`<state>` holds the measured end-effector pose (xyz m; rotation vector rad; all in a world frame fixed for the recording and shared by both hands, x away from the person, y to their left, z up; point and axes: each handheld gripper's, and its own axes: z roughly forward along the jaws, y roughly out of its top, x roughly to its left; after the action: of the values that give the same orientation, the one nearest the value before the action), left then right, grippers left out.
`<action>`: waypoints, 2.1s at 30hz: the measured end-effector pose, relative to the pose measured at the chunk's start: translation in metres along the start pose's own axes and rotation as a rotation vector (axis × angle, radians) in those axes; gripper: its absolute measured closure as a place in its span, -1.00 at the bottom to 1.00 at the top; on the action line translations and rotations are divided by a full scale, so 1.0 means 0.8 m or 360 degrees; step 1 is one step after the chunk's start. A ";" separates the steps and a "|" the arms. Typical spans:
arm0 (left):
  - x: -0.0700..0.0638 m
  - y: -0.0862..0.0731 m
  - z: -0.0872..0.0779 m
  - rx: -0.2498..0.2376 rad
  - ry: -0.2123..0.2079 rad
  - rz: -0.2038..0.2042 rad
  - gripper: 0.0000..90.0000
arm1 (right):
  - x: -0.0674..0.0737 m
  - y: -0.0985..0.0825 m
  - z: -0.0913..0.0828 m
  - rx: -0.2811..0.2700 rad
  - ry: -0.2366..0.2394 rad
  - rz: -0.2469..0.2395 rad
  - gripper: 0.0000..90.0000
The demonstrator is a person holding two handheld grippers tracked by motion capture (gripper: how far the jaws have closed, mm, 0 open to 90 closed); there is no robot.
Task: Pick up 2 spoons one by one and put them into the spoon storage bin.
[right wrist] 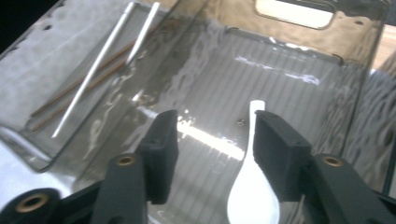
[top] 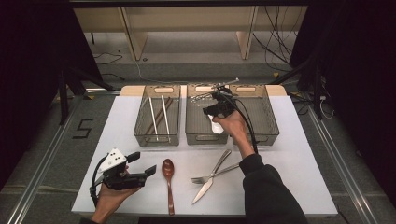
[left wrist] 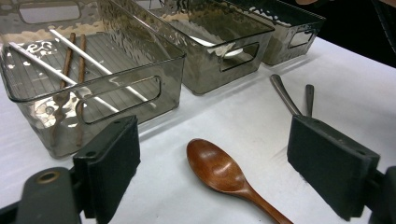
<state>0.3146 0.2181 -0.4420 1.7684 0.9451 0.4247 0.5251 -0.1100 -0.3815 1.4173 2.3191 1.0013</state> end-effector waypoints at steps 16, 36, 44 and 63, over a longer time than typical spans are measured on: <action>-0.002 0.000 0.002 0.0016 -0.0007 -0.0002 -0.63 | 0.044 -0.036 -0.045 -0.0066 0.0118 -0.0165 -0.19; -0.031 0.000 0.025 0.0164 -0.0185 0.0006 -0.59 | 0.034 -0.122 -0.088 -0.0242 0.0177 -0.0211 -0.25; -0.041 -0.001 0.033 0.0211 -0.0248 0.0024 -0.55 | 0.020 -0.153 -0.109 -0.0319 0.0200 -0.0179 -0.25; -0.053 -0.006 0.046 0.0330 -0.0392 0.0088 0.02 | 0.007 -0.218 -0.139 -0.0399 0.0208 -0.0132 -0.26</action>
<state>0.3105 0.1632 -0.4549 1.9852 0.7886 0.1413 0.3434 -0.2041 -0.4148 1.1818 2.2232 1.3406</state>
